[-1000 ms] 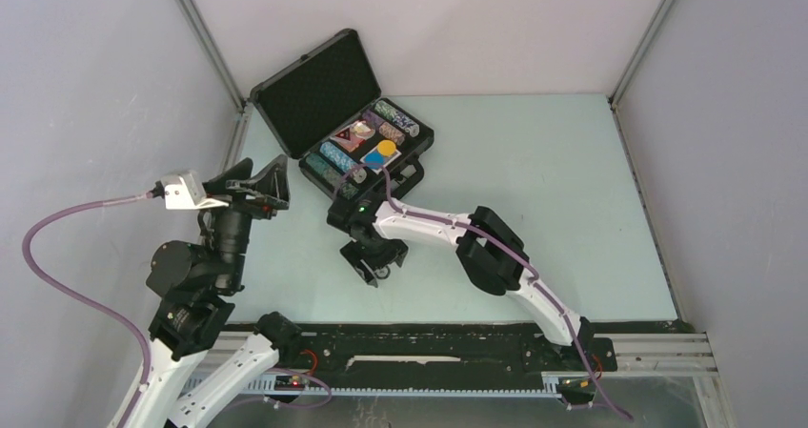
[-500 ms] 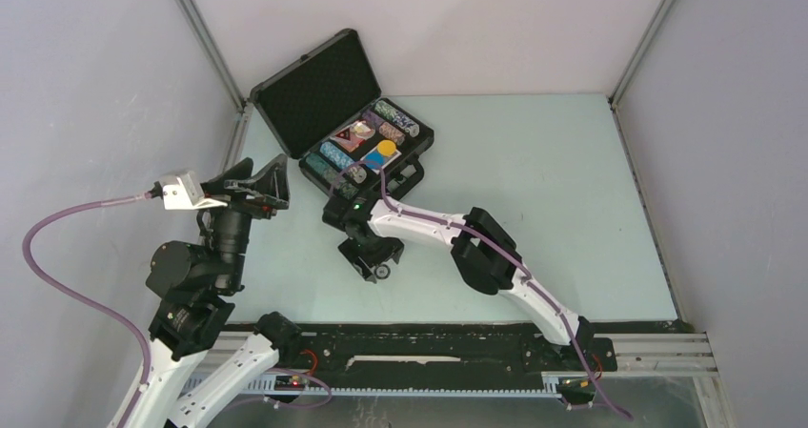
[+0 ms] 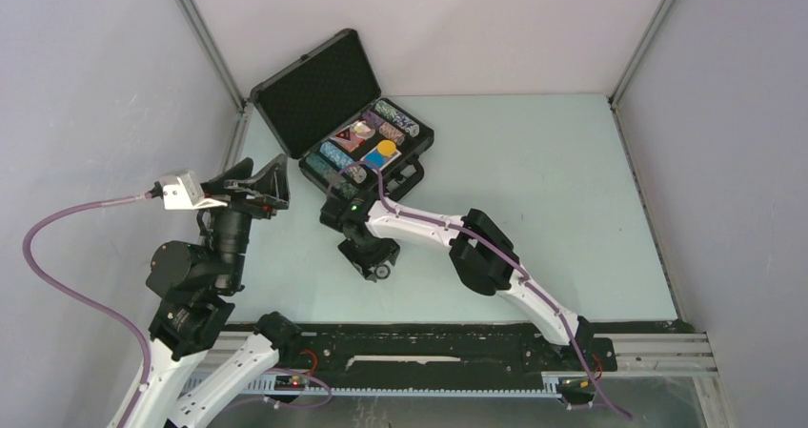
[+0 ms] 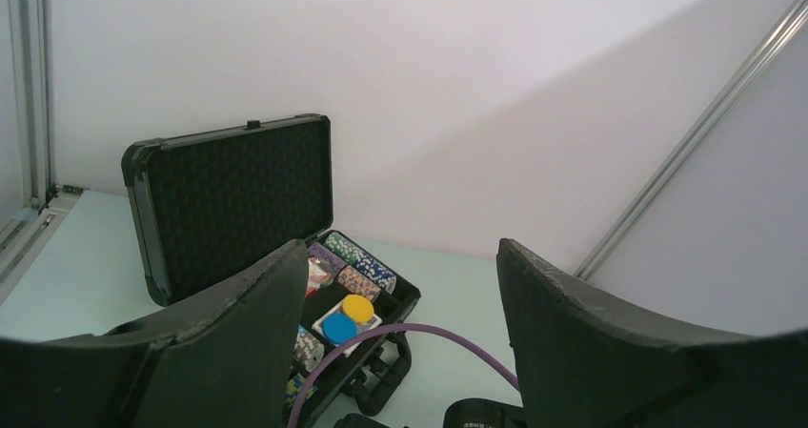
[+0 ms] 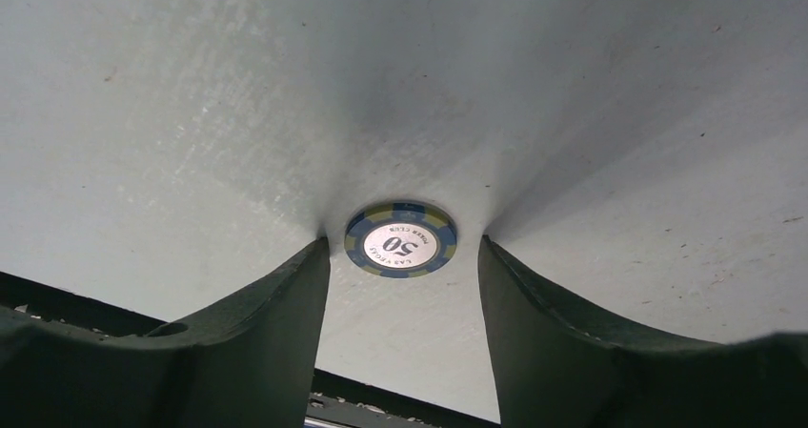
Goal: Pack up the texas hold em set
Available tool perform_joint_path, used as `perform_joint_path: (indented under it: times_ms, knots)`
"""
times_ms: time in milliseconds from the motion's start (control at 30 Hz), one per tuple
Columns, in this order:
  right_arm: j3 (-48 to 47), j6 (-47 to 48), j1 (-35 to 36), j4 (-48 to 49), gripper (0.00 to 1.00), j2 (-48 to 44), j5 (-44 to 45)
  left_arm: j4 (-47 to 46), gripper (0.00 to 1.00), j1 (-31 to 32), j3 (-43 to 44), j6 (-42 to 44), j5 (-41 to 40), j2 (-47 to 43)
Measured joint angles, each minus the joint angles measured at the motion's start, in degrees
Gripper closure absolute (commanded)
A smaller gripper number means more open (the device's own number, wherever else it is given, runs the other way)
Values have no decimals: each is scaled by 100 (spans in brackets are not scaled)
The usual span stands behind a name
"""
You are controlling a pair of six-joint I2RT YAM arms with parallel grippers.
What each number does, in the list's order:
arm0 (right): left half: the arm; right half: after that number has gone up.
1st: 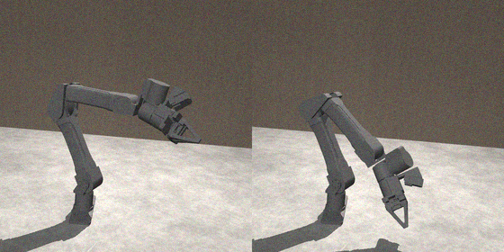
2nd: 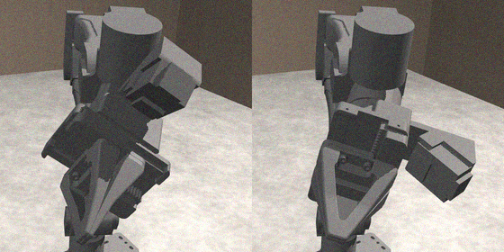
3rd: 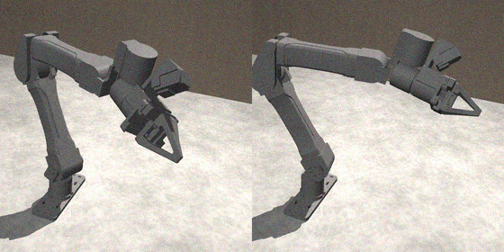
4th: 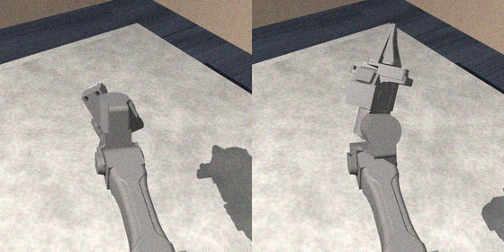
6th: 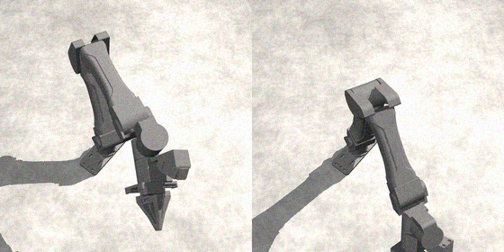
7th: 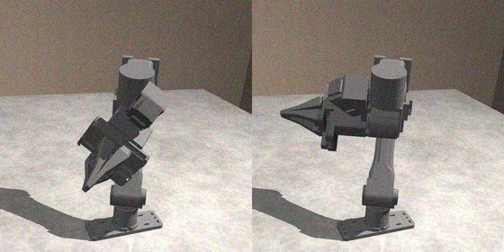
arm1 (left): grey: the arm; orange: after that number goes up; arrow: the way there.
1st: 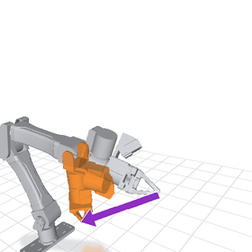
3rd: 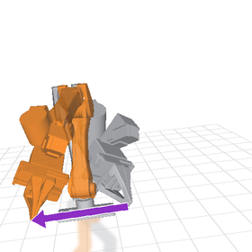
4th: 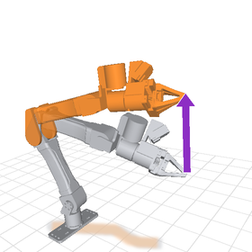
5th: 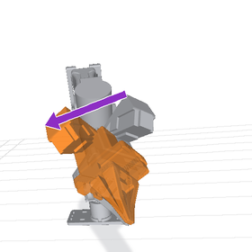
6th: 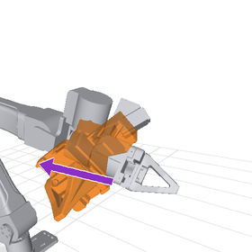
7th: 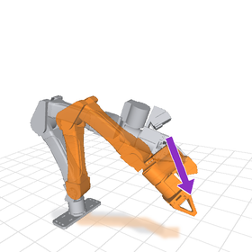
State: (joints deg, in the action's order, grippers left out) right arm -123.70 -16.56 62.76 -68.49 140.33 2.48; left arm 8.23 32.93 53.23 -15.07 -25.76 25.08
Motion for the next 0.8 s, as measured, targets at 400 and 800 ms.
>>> perform_joint_path:
  times_ms: [400,800]
  knots:
    - [42,17,0,92,49,-4,-31,0,23,0,0,-4,2,24]
    - [555,22,-15,496,57,-315,-31,9,20,-7,0,-4,0,382]
